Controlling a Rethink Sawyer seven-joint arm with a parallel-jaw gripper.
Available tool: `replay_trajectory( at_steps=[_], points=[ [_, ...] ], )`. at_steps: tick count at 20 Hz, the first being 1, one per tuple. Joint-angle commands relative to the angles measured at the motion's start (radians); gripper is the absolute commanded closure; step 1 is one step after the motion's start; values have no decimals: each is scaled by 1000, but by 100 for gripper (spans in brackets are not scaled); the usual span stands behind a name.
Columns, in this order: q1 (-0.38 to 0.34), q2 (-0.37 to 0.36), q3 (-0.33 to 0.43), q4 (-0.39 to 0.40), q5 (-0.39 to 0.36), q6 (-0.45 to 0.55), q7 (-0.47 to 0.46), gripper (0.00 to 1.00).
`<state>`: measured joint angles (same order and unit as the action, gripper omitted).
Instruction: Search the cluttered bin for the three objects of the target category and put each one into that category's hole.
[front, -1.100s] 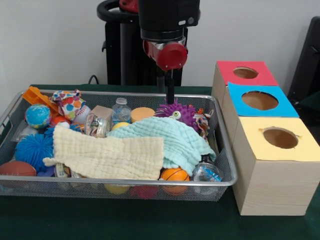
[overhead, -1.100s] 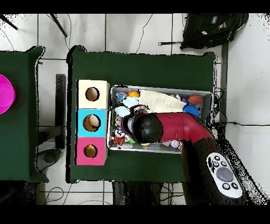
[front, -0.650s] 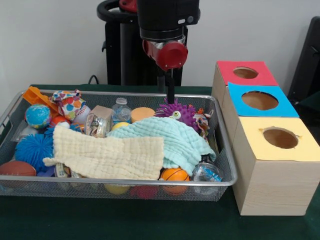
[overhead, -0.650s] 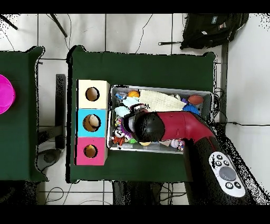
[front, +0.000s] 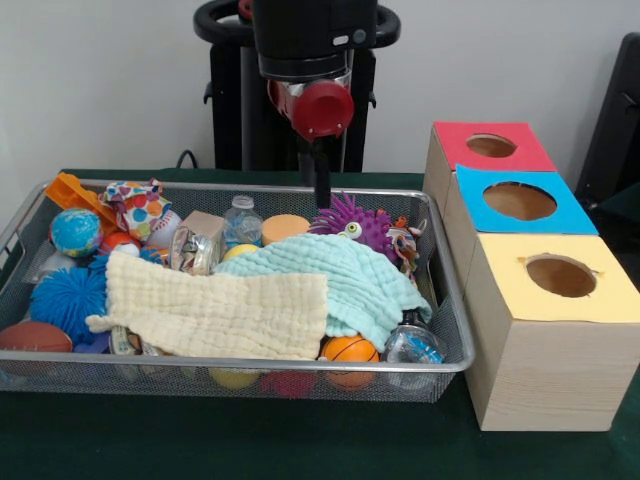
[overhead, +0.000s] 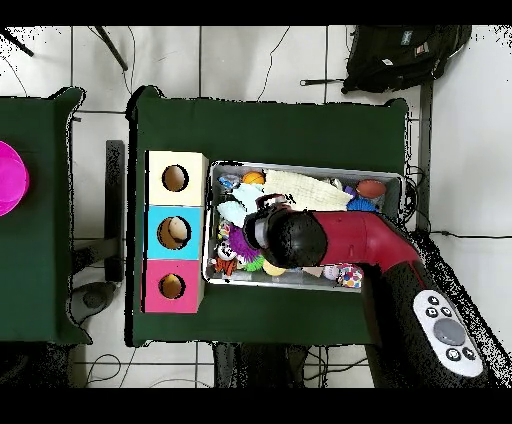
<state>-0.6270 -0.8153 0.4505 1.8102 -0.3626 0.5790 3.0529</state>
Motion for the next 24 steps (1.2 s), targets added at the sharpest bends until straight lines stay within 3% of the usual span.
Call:
replay_trajectory(
  at_steps=[1, 10, 19, 24],
  points=[
    [-48, 47, 76, -56, -80, 113, -346, 0],
    [-109, 74, 102, -81, -104, 129, -396, 0],
    [-147, 114, 115, -155, -131, 166, -454, 0],
    [-164, 106, 121, -170, -113, 193, -485, 0]
  ],
)
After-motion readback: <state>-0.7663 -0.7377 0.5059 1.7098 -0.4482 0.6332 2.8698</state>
